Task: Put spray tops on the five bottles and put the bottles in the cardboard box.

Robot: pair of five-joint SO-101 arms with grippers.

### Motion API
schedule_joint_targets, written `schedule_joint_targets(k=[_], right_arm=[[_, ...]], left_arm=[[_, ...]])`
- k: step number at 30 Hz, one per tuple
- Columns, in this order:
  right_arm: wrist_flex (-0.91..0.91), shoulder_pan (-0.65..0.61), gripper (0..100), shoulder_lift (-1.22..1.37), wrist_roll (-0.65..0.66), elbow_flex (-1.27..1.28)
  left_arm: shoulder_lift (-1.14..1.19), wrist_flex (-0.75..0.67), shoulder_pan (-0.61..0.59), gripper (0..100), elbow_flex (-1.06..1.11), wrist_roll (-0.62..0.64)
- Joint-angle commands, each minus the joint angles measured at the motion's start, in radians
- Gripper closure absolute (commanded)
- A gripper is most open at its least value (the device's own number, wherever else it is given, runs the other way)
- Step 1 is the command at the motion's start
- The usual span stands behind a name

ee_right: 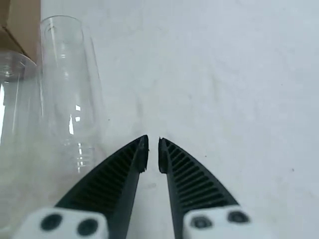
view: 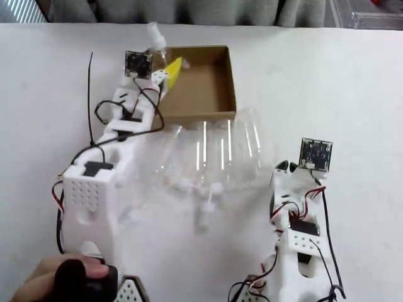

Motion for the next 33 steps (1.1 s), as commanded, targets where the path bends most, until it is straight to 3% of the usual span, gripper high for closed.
schedule_joint_targets(k=[1, 6, 13, 23, 33], right_arm=[[-0.021, 0.001, 98.1, -0.007, 0.012, -0.006], [-0.021, 0.001, 98.1, -0.007, 0.012, -0.006], [-0.021, 0.001, 98.1, -0.007, 0.012, -0.006], [-0.021, 0.001, 98.1, -0.007, 0.012, -0.005], [-0.021, 0.002, 98.1, -0.007, 0.012, 0.009]], left_arm=[[-0.159, 0.005, 0.001, 68, 0.080, -0.009], [-0.280, 0.011, -0.001, 68, 0.204, -0.009], [-0.530, 0.203, -0.008, 68, 0.417, -0.009], [-0.995, 0.365, -0.007, 68, 0.744, -0.006], [-1.471, 0.875, -0.002, 68, 0.839, -0.003]])
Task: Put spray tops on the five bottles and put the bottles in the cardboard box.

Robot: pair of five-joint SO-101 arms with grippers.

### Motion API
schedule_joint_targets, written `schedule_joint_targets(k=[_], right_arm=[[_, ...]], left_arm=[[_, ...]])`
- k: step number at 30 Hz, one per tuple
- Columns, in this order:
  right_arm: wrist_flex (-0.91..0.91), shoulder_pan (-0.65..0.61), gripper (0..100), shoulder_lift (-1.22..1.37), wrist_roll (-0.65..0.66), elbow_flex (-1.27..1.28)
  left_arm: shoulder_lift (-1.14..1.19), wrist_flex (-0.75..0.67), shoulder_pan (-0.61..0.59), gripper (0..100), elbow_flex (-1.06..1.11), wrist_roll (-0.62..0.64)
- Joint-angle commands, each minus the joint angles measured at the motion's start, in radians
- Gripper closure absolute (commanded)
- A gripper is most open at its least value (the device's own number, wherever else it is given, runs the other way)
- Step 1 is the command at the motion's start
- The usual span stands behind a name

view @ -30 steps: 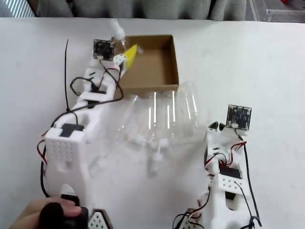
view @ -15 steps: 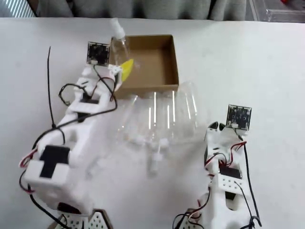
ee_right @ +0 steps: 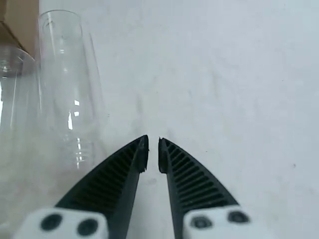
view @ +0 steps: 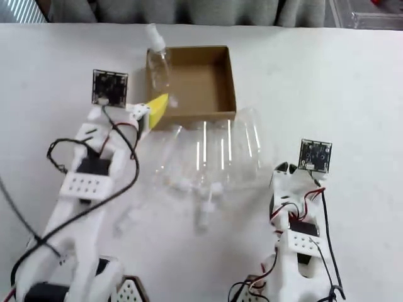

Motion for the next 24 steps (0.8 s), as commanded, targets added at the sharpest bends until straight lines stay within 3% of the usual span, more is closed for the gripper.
schedule_joint_targets(k=[1, 11, 17, 24], right_arm=[[-0.021, 0.001, 98.1, -0.007, 0.012, -0.003], [-0.015, 0.016, 98.2, -0.007, 0.012, -0.002], [-0.015, 0.016, 98.2, -0.007, 0.012, -0.002], [-0.015, 0.016, 98.2, -0.007, 0.012, -0.002]], left_arm=[[-0.248, 0.275, -0.002, 68, -0.009, -0.003], [-0.665, 0.700, 0.001, 68, -0.015, -0.003], [-0.888, 0.815, 0.041, 68, -0.015, -0.003], [-0.978, 0.931, 0.101, 68, -0.015, -0.002]])
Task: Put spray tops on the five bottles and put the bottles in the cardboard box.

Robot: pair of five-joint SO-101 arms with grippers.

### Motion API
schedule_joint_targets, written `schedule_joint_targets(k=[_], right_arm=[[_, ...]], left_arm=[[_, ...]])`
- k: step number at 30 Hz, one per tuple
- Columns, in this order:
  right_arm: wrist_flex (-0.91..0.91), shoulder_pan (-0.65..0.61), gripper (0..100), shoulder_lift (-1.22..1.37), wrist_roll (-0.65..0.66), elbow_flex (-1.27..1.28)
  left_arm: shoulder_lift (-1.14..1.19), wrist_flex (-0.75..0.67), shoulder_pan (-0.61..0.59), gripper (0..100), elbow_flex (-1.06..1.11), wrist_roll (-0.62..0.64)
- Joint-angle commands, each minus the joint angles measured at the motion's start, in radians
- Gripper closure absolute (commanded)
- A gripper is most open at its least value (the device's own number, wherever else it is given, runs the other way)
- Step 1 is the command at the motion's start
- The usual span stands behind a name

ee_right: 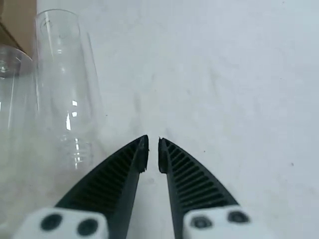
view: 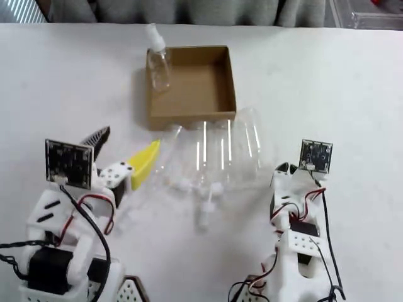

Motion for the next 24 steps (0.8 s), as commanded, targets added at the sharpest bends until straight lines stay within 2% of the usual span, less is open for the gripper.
schedule_joint_targets(k=[1, 6, 8, 11, 13, 16, 19, 21, 24], right_arm=[[-0.015, 0.010, 98.2, -0.007, 0.012, -0.002], [-0.015, 0.010, 98.2, -0.007, 0.012, -0.002], [-0.015, 0.010, 98.2, -0.007, 0.012, -0.002], [-0.015, 0.010, 98.2, -0.007, 0.012, -0.002], [-0.015, 0.010, 98.2, -0.007, 0.012, -0.002], [-0.015, 0.010, 98.2, -0.007, 0.012, -0.002], [-0.015, 0.010, 98.2, -0.007, 0.012, -0.002], [-0.015, 0.005, 98.2, -0.007, 0.012, -0.002], [-0.015, 0.004, 98.2, -0.007, 0.012, -0.002]], left_arm=[[-0.045, 0.103, 0.044, 68, -0.017, -0.002], [-0.071, 0.186, 0.154, 69, -0.011, -0.002], [-0.070, 0.183, 0.203, 75, -0.009, -0.002], [-0.071, 0.158, 0.272, 91, 0.011, -0.002], [-0.071, 0.072, 0.308, 99, 0.066, -0.002], [-0.070, -0.081, 0.321, 93, 0.209, -0.002], [-0.070, -0.284, 0.315, 98, 0.370, -0.002], [-0.070, -0.402, 0.314, 97, 0.457, -0.002], [-0.070, -0.500, 0.320, 98, 0.532, -0.002]])
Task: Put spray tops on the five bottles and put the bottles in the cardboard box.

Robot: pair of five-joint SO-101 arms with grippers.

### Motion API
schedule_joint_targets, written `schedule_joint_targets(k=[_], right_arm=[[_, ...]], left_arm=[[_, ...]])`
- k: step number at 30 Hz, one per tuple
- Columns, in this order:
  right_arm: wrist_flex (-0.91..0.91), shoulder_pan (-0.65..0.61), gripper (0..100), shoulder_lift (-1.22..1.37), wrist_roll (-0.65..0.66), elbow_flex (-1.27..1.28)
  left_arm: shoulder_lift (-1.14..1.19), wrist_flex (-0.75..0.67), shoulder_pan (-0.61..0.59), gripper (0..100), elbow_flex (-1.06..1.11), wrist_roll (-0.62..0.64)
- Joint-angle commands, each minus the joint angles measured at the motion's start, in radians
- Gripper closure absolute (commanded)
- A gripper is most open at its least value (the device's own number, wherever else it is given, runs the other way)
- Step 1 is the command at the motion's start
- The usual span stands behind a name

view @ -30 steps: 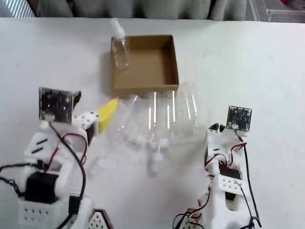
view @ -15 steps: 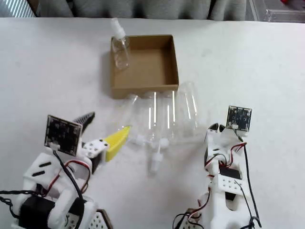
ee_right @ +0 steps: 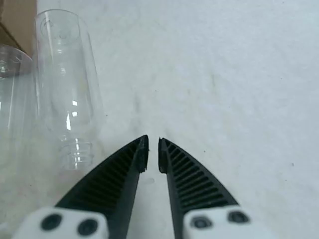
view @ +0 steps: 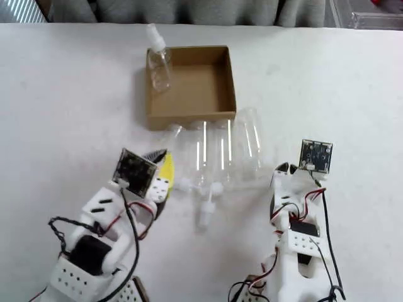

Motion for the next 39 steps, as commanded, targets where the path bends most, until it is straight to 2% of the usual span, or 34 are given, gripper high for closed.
schedule_joint_targets(k=[1, 9, 20, 26, 28, 33, 39], right_arm=[[-0.015, 0.004, 98.2, -0.007, 0.012, -0.002], [-0.018, 0.004, 98.2, -0.007, 0.012, -0.002], [-0.018, 0.007, 98.2, -0.007, 0.012, -0.002], [-0.019, 0.005, 98.2, -0.007, 0.012, -0.002], [-0.019, 0.005, 98.2, -0.007, 0.012, -0.002], [-0.019, 0.005, 98.1, -0.007, 0.012, -0.002], [-0.021, 0.004, 98.1, -0.007, 0.012, -0.002]], left_arm=[[-0.010, -0.186, 0.015, 98, 0.081, -0.002], [0.062, -0.170, 0.015, 98, -0.002, 0.000], [0.684, -0.178, 0.019, 98, -0.310, 0.000], [0.924, -0.356, 0.039, 98, -0.324, 0.098], [0.983, -0.376, 0.038, 98, -0.330, 0.098], [1.078, -0.368, 0.030, 98, -0.324, 0.098], [1.122, -0.264, 0.027, 98, -0.331, 0.097]])
